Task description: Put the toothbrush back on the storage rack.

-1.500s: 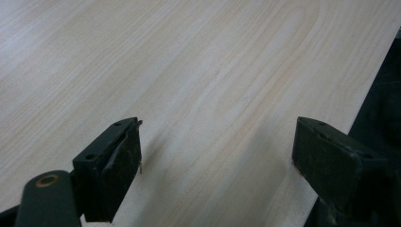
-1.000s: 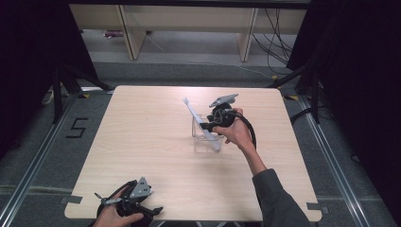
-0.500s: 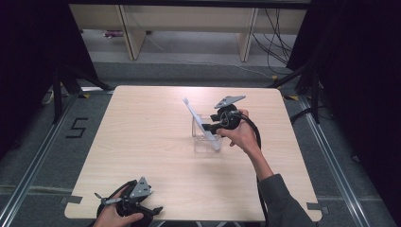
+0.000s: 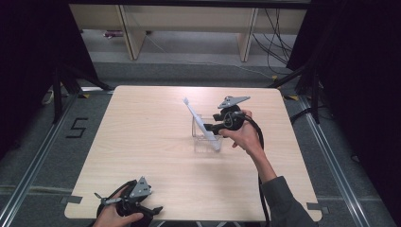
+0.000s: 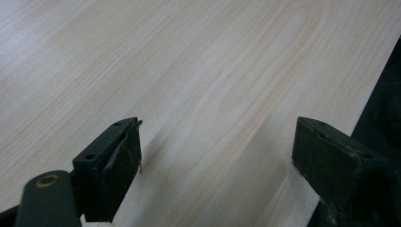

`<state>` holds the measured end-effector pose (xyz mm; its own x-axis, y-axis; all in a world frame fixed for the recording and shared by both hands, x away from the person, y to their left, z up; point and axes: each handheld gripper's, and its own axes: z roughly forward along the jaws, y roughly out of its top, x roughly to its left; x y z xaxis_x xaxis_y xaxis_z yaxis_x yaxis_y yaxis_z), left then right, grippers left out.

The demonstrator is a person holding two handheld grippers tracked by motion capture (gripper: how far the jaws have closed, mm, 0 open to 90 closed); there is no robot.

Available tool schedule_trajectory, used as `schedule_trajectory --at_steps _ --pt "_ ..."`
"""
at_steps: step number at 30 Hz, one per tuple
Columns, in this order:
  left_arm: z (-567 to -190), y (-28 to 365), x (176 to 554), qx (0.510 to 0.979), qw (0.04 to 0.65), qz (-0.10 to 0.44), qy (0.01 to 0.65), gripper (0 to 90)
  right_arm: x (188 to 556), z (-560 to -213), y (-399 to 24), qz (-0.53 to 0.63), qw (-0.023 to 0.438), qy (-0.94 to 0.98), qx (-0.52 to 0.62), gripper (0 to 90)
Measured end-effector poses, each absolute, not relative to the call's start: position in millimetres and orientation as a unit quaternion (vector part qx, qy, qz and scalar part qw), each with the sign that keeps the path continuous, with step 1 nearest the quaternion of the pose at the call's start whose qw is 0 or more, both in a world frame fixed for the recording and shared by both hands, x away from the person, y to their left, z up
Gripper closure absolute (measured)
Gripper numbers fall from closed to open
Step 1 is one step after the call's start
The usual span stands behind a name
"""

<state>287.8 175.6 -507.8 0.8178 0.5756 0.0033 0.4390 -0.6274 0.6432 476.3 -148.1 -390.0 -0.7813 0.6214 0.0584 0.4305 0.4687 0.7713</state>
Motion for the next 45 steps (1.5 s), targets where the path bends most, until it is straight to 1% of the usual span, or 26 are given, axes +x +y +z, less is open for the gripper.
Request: schedule_trajectory --at_steps 3,7,9,10,12,15,16,17,18,20,25,26,27,28,30,32,33,34,35,36,45 --pt "-506.7 176.1 287.8 0.898 0.324 0.098 0.28 15.9 475.4 -389.3 -149.4 0.413 0.122 0.848 0.308 41.8" --pt "-507.0 175.8 287.1 0.895 0.327 0.108 0.283 15.9 473.7 -389.1 -152.6 0.421 0.109 0.843 0.315 41.7" --pt "-507.3 175.8 287.3 0.895 0.328 0.108 0.283 15.9 472.9 -389.1 -152.9 0.423 0.113 0.841 0.317 41.7" --pt "-507.6 175.7 287.8 0.896 0.326 0.106 0.283 15.9 473.6 -388.5 -154.8 0.421 0.124 0.845 0.306 41.4" --pt "-507.5 175.8 287.8 0.896 0.326 0.106 0.282 15.9 471.0 -388.0 -155.8 0.422 0.117 0.841 0.317 40.6" --pt "-507.3 176.1 287.9 0.896 0.327 0.106 0.282 15.9 468.7 -386.4 -157.7 0.425 0.123 0.838 0.32 39.6" --pt "-507.4 176.0 287.9 0.895 0.327 0.106 0.283 15.9 468.2 -384.6 -160.6 0.429 0.128 0.838 0.311 37.9" --pt "-507.4 175.9 287.8 0.896 0.326 0.107 0.283 15.9 466.1 -384.2 -160.6 0.43 0.122 0.836 0.319 36.9" --pt "-507.4 175.8 287.7 0.896 0.326 0.106 0.282 15.9 466.2 -383.8 -162.1 0.43 0.134 0.837 0.311 35.3" --pt "-507.4 175.8 287.4 0.895 0.327 0.108 0.282 15.9 463.9 -384.0 -162.6 0.428 0.134 0.837 0.314 32.4" --pt "-507.7 175.9 287.9 0.895 0.326 0.106 0.285 15.8 458.4 -385.3 -165.3 0.436 0.14 0.83 0.317 28.0" --pt "-507.6 175.9 287.8 0.895 0.327 0.107 0.284 15.8 456.4 -385.7 -164.9 0.438 0.13 0.828 0.326 27.6" --pt "-507.6 175.9 287.8 0.895 0.327 0.107 0.284 15.8 456.4 -385.7 -164.9 0.438 0.13 0.828 0.326 27.6" --pt "-507.5 175.9 287.9 0.895 0.327 0.107 0.283 15.8 454.2 -385.5 -166.3 0.438 0.134 0.825 0.33 25.3" --pt "-507.2 176.4 287.9 0.896 0.326 0.106 0.282 15.8 452.6 -385.6 -167.5 0.445 0.14 0.821 0.329 24.8" --pt "-507.4 176.1 287.9 0.895 0.327 0.107 0.285 15.7 451.1 -385.5 -168.0 0.446 0.134 0.821 0.331 24.8" --pt "-507.5 176.2 288.0 0.895 0.327 0.107 0.285 15.7 451.6 -385.5 -169.7 0.448 0.142 0.822 0.322 24.8" --pt "-507.9 175.9 287.6 0.893 0.331 0.108 0.286 15.6 449.8 -385.9 -169.5 0.448 0.136 0.82 0.329 24.6" --pt "-507.4 176.2 288.0 0.895 0.327 0.106 0.285 15.6 450.1 -385.1 -171.7 0.443 0.147 0.824 0.323 24.5" --pt "-507.1 176.2 287.2 0.893 0.33 0.111 0.284 15.5 447.7 -386.4 -171.7 0.445 0.135 0.82 0.335 24.5" --pt "-506.6 176.8 287.4 0.893 0.331 0.111 0.284 15.3 445.9 -385.0 -177.1 0.444 0.156 0.821 0.324 23.5"
